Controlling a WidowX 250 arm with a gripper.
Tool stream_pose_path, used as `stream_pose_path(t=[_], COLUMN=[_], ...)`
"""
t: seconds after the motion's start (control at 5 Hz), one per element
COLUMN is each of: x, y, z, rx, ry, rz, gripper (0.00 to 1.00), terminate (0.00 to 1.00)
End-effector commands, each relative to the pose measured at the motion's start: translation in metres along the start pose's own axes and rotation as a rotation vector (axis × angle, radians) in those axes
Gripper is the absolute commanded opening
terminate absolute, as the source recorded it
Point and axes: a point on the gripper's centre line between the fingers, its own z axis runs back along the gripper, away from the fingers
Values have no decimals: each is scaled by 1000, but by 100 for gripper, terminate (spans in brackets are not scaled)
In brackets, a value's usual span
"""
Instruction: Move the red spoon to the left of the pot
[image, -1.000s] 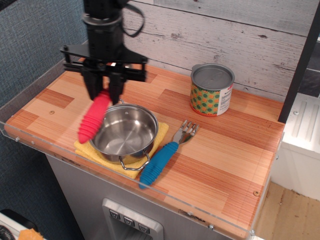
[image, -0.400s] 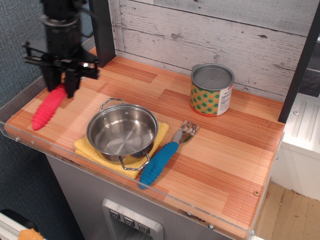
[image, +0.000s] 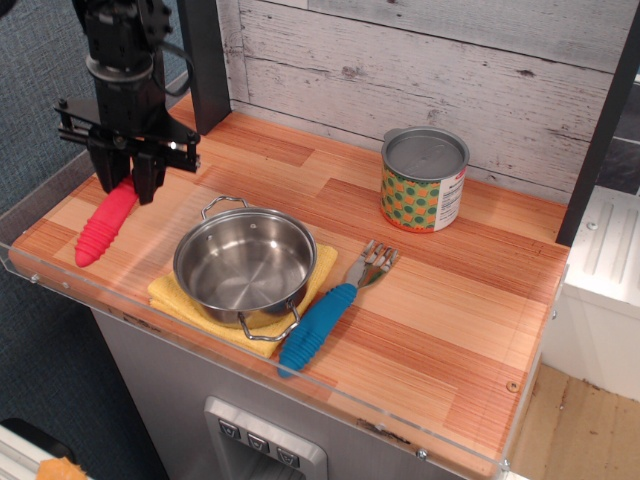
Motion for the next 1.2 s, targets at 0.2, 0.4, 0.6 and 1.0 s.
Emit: stream_pose_path(t=[0.2,0.4,0.6,1.0], x=[10,9,7,6], y=[-2,-1,-2,1], z=[-16,-18,-18,-19], rx=[-13,-45,-56,-53], ry=[-11,-25,-32,-25], rz=[-71,-85,-93,-89], gripper=[0,0,0,100], terminate=[0,0,0,0])
